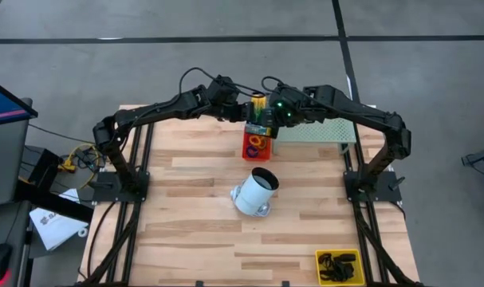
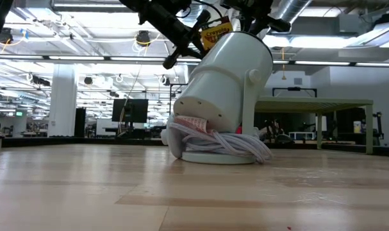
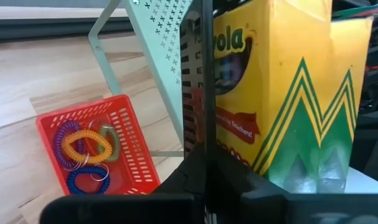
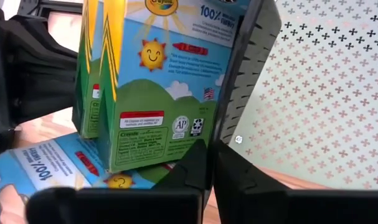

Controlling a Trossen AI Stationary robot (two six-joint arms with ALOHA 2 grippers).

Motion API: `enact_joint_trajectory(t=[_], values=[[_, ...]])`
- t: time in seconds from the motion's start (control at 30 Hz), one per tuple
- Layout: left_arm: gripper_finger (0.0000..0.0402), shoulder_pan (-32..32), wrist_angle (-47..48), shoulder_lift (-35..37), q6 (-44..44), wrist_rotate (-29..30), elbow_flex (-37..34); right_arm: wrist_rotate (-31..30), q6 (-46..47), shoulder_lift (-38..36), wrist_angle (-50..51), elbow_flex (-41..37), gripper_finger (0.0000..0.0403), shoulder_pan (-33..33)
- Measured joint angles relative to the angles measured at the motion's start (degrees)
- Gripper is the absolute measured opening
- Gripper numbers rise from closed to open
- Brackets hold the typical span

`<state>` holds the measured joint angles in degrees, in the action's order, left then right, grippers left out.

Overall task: Pick & Place Office Desk Supplies
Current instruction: Put the black bin on the shelf

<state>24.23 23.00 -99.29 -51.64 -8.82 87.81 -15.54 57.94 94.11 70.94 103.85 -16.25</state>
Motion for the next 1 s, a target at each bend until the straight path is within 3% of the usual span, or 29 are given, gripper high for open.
enact_joint_trajectory(t=[0.17,0.37,0.67,1.0], values=[[0.0012,0.0,0.2,0.0,0.2,-0.5,0.0,-0.4,-0.9,0.0,0.0,0.0,0.0006,0.0],[0.0052,1.1,2.2,2.9,3.7,0.5,-0.2,-0.3,-1.3,0.0,-0.1,0.0,0.0005,0.1],[0.0109,3.9,8.8,11.4,9.3,6.5,-1.0,0.7,-2.3,0.0,0.8,-0.1,0.0004,-0.1],[0.0124,4.2,9.5,21.7,9.8,7.3,-5.6,0.8,-4.2,-2.0,5.3,-0.1,0.0004,-5.9]])
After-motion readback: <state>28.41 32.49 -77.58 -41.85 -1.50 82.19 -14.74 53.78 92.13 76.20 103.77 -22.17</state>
